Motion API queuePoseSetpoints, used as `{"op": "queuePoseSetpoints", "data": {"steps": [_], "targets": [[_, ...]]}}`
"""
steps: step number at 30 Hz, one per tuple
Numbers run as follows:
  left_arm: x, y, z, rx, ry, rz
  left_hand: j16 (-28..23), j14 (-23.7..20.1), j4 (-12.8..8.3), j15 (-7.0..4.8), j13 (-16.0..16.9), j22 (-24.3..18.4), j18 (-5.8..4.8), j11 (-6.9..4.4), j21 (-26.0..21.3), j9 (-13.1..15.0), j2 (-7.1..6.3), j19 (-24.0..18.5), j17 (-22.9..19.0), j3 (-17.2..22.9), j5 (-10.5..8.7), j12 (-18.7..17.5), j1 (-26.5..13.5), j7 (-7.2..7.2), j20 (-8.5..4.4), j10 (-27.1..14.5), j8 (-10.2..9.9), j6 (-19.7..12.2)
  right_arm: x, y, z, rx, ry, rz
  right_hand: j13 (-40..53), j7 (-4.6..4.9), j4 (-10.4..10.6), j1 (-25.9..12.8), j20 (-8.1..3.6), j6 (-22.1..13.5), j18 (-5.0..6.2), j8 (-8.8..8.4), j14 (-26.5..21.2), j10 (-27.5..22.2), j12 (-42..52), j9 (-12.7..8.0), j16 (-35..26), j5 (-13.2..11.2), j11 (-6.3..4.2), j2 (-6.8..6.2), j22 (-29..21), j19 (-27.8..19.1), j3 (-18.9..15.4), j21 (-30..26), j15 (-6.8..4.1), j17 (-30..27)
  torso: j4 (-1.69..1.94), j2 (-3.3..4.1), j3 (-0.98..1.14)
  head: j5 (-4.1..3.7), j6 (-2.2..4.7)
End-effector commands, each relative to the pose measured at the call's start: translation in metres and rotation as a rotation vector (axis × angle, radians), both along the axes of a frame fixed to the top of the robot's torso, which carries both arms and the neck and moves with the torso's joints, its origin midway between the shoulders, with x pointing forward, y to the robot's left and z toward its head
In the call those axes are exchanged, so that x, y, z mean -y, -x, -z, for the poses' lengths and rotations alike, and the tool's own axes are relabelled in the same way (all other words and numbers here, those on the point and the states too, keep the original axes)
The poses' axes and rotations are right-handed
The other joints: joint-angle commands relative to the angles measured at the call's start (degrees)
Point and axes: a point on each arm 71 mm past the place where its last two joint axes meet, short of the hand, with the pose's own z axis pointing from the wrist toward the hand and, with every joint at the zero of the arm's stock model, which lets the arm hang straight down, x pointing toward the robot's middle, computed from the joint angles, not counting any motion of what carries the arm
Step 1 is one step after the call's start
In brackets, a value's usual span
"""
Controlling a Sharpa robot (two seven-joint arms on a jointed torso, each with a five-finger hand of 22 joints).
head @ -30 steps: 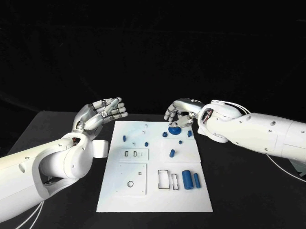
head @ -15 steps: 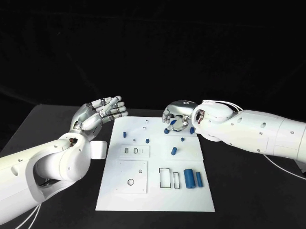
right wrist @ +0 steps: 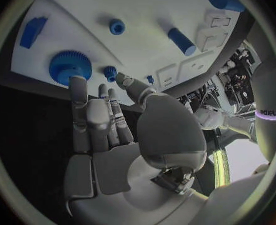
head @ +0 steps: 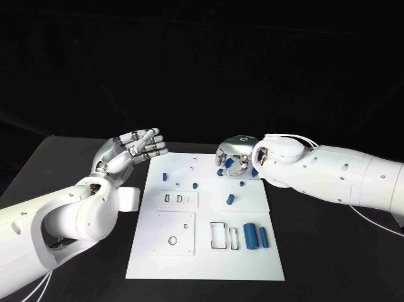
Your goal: Assemble the parts on the task board
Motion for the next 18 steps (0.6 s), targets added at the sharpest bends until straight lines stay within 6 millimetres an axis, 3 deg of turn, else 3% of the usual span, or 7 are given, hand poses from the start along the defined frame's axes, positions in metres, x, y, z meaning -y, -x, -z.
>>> {"op": "queuePoseSetpoints", "data": {"steps": [1, 10, 18], "targets": [[0.0019, 0.0001, -0.0020, 0.006, 0.011, 0.020, -0.3, -0.1, 0.0, 0.26, -0.1, 0.0, 0.72, 0.18, 0.3, 0.0, -0.42, 0.4, 0.0, 0.4, 0.07, -0.4, 0.0, 3.05, -0.06, 0.1, -0.3, 0.1, -0.0006, 0.0003, 0.0026, -0.009, 0.037, -0.001, 0.0, 0.43, 0.5, 0.3, 0.07, 0.3, -0.76, 0.48, 0.7, -0.4, 0.6, 0.2, 0.9, 0.0, -0.05, -0.19, 1.0, 0.8, 0.2, 0.9, 0.31, 0.6, 0.12, 0.28, -0.14, -0.03, 0.10], [0.0021, 0.0000, -0.0018, 0.004, 0.011, 0.023, -0.3, -0.2, 0.0, 0.29, -0.1, 0.0, 0.71, 0.22, 0.3, -0.1, -0.46, 0.4, 0.0, 0.4, 0.07, -0.5, -0.1, 3.10, -0.06, 0.1, -0.4, 0.1, -0.0023, -0.0004, 0.0028, -0.004, 0.031, 0.000, 0.0, 0.34, 1.1, 0.4, 0.10, 0.5, -0.98, 0.69, 0.7, -0.2, 1.2, 0.6, 2.3, -0.1, -0.13, 0.48, 2.7, 1.6, 0.9, 2.1, 0.29, 1.8, 0.35, 0.63, -0.27, -0.12, 0.21], [0.0022, 0.0002, -0.0018, 0.001, 0.011, 0.026, -0.3, -0.2, 0.0, 0.29, -0.1, 0.0, 0.71, 0.22, 0.3, -0.1, -0.46, 0.4, 0.0, 0.4, 0.07, -0.5, -0.1, 3.10, -0.06, 0.1, -0.4, 0.1, -0.0030, -0.0010, 0.0064, -0.016, 0.031, 0.002, 0.0, 0.10, 1.9, 0.5, 0.07, 1.0, -1.28, 1.11, 0.9, 0.5, 2.0, 1.0, 4.0, -0.1, -0.37, 1.14, 5.0, 2.6, 1.5, 3.6, 0.14, 3.1, 0.51, 0.85, -0.37, -0.20, -0.10]]}}
